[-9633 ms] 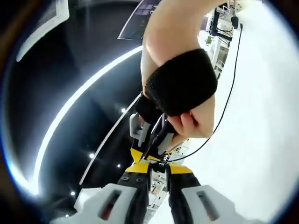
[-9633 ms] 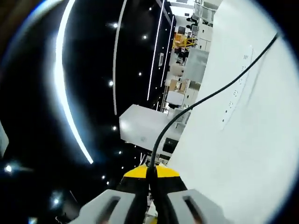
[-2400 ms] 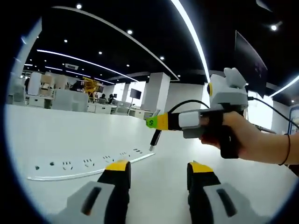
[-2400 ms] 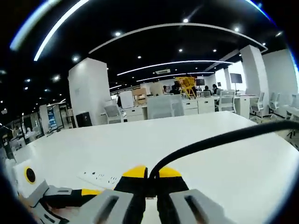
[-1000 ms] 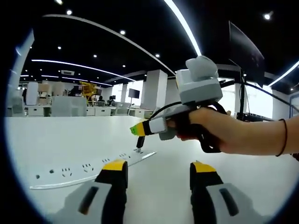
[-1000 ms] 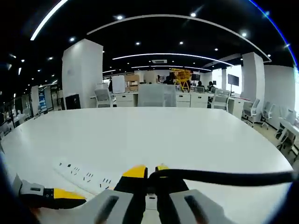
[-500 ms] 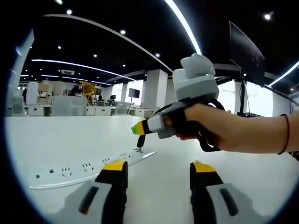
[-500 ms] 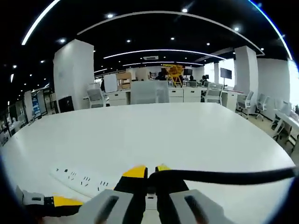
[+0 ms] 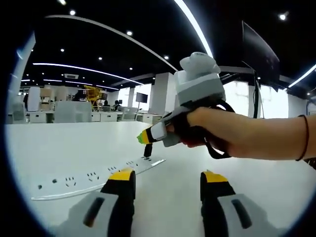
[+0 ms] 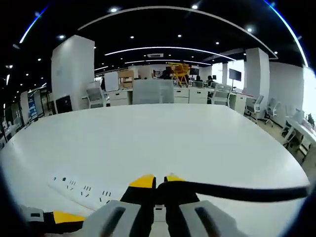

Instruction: Find the data cable on the table. Grasp the USB connector end of the cable and insert it into the USB port on the table

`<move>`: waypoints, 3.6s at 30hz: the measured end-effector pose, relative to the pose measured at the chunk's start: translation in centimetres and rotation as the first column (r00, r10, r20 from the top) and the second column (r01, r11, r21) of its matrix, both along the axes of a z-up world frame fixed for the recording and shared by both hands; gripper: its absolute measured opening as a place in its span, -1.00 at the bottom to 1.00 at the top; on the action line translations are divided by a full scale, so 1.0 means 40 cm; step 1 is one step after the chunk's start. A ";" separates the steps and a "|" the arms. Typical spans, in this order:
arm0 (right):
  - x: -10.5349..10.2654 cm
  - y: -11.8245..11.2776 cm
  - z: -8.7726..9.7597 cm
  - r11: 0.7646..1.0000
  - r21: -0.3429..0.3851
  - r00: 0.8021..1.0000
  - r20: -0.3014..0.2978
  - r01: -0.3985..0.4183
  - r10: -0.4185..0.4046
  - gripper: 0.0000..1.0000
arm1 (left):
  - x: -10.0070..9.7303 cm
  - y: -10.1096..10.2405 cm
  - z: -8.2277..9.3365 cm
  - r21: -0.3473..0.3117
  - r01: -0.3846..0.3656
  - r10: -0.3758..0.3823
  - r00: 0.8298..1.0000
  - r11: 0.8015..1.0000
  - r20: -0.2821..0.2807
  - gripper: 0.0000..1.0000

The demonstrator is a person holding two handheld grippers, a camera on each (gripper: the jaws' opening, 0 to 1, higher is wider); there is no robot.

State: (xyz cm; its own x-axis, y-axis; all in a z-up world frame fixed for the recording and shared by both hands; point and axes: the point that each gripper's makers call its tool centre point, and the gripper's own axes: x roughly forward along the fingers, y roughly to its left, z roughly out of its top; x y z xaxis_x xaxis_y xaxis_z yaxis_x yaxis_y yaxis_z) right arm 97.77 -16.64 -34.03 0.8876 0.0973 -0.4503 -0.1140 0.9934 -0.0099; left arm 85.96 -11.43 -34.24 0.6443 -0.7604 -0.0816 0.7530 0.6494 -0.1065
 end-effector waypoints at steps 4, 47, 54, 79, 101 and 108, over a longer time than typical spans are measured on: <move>-0.007 0.005 -0.001 1.000 -0.026 1.000 -0.005 -0.010 0.010 -0.85 | -0.002 -0.002 -0.001 0.006 0.002 -0.002 1.000 1.000 0.001 0.05; 0.005 0.015 -0.021 0.999 -0.002 0.999 0.040 -0.035 0.035 -0.85 | 0.002 0.002 -0.012 0.025 -0.010 0.010 1.000 1.000 -0.003 0.01; -0.003 0.008 -0.019 0.999 0.012 0.997 0.071 -0.033 0.032 -0.85 | 0.001 0.003 -0.012 0.024 -0.010 0.010 1.000 1.000 -0.003 0.01; -0.006 0.010 -0.019 0.999 0.006 0.997 0.070 -0.035 0.034 -0.84 | 0.012 0.009 -0.017 0.036 -0.040 0.040 0.999 0.999 -0.005 0.02; 0.003 0.009 -0.016 0.998 -0.035 0.996 0.077 -0.052 0.054 -0.82 | 0.010 0.011 -0.005 0.024 -0.040 0.040 0.999 0.999 0.011 0.03; 0.003 0.008 -0.029 0.998 -0.036 0.997 0.060 -0.050 0.052 -0.81 | 0.010 0.012 -0.004 0.017 -0.042 0.041 0.999 0.999 0.009 0.03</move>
State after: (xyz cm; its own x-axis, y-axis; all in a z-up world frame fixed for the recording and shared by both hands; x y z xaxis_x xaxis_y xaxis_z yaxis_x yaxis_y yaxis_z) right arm 97.88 -16.31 -35.18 0.9078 0.1290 -0.3990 -0.1630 0.9852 -0.0523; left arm 86.35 -10.95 -34.38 0.6759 -0.7315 -0.0891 0.7261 0.6818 -0.0889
